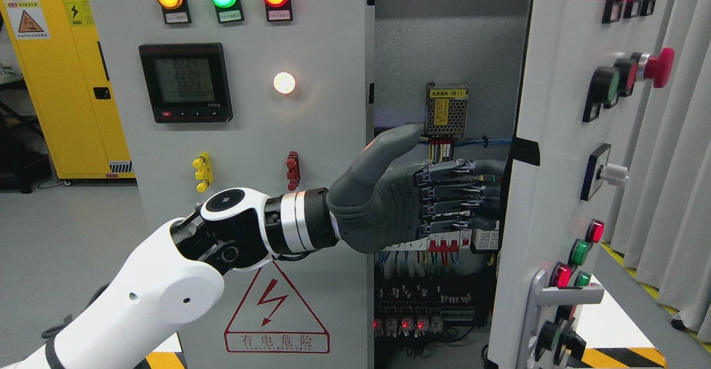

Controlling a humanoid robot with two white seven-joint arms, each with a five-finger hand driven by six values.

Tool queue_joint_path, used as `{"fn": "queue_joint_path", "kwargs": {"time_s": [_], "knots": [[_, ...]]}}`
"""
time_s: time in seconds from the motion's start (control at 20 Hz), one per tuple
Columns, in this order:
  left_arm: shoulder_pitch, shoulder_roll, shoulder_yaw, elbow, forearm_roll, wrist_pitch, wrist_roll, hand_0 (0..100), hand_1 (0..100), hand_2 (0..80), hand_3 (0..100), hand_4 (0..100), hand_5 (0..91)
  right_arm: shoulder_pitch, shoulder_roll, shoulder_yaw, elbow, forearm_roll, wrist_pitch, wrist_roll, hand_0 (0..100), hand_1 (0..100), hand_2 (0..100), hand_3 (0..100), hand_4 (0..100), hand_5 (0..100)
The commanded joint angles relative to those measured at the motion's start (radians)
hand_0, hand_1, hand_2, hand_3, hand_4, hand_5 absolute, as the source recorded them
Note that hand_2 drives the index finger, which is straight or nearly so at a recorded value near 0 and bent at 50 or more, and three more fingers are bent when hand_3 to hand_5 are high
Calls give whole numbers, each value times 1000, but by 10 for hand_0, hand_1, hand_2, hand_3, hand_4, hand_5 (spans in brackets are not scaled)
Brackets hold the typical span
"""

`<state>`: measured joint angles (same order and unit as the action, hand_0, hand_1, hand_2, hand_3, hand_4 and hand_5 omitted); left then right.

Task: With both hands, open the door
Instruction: 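Push the inner edge of the button door outward with the left hand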

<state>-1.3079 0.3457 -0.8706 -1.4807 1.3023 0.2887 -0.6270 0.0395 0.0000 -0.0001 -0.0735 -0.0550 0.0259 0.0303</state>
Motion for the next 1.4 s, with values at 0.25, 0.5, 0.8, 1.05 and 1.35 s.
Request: {"fn": "queue_joint_path", "kwargs": {"time_s": [0.25, 0.5, 0.8, 1.05, 1.35], "knots": [[-42, -116, -93, 69, 37, -8, 30, 0, 0, 0, 0, 0, 0, 0, 14, 2, 1, 1, -1, 0, 215, 105, 0, 0, 0, 0], [-53, -125, -93, 57, 40, -11, 29, 0, 0, 0, 0, 0, 0, 0, 15, 2, 0, 1, -1, 0, 215, 104, 0, 0, 0, 0], [-90, -172, -107, 56, 40, -11, 32, 0, 0, 0, 0, 0, 0, 0, 14, 2, 1, 0, -1, 0, 215, 104, 0, 0, 0, 0], [-100, -224, -125, 59, 40, -17, 61, 0, 0, 0, 0, 0, 0, 0, 14, 0, 0, 0, 0, 0, 215, 104, 0, 0, 0, 0], [-117, -231, -149, 54, 41, -29, 66, 0, 0, 0, 0, 0, 0, 0, 14, 2, 0, 1, 0, 0, 215, 104, 0, 0, 0, 0]]}}
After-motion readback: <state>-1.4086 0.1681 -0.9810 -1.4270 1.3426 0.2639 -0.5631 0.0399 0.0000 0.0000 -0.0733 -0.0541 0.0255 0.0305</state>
